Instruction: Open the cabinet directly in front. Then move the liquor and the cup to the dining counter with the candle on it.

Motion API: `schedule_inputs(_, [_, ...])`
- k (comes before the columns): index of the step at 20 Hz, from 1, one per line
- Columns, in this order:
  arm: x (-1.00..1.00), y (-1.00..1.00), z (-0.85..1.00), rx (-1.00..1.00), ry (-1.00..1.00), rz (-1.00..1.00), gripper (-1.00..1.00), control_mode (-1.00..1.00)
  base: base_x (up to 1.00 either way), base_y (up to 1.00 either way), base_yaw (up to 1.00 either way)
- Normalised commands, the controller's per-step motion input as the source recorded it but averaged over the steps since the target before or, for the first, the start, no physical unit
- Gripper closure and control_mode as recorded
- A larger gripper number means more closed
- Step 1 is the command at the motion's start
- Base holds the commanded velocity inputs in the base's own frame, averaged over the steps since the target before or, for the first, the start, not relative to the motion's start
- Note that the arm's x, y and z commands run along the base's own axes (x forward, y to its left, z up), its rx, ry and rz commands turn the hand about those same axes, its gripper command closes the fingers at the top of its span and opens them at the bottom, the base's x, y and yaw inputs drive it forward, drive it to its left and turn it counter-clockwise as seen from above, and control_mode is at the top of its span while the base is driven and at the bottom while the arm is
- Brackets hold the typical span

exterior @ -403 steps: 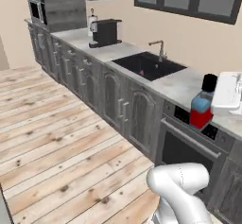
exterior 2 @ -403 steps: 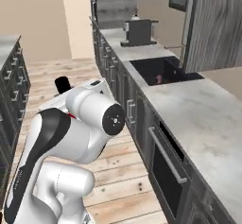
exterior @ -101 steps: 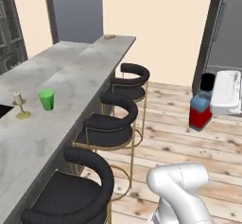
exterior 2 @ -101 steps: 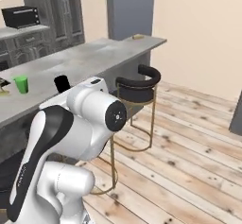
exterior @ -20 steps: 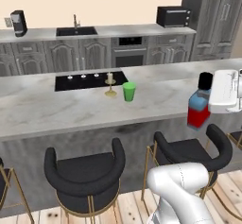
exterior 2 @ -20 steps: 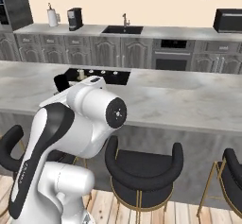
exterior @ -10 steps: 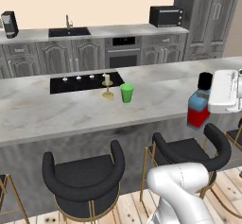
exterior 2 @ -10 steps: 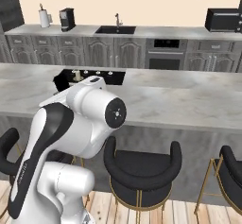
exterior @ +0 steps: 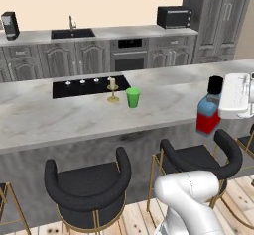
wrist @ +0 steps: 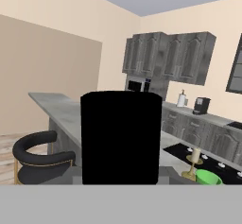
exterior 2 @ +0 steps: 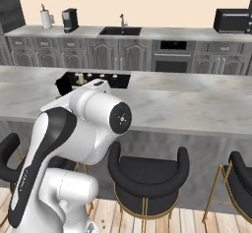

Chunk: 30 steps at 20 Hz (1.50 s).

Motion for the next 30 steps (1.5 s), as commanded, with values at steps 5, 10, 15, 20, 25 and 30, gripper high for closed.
schedule_inputs(5, [0.01,0.00,0.00,0.00,0.00,0.00,1.00,-1.00,0.03,0.01,0.00])
schedule_inputs(10, [0.12,0.03,0.00,0.00,0.00,0.00,1.00,-1.00,0.00,0.00,0.00])
schedule_inputs(15, [0.52,0.27,0.00,0.00,0.00,-0.03,1.00,-1.00,0.00,0.00,0.00])
schedule_inputs(20, [0.64,0.17,0.00,0.00,0.00,-0.06,1.00,-1.00,0.00,0.00,0.00])
schedule_inputs(25, [0.73,0.00,-0.04,0.04,0.00,-0.06,1.00,-1.00,0.00,0.00,0.00])
schedule_inputs(30, [0.81,-0.02,-0.02,0.05,0.08,-0.03,1.00,-1.00,0.00,0.00,0.00])
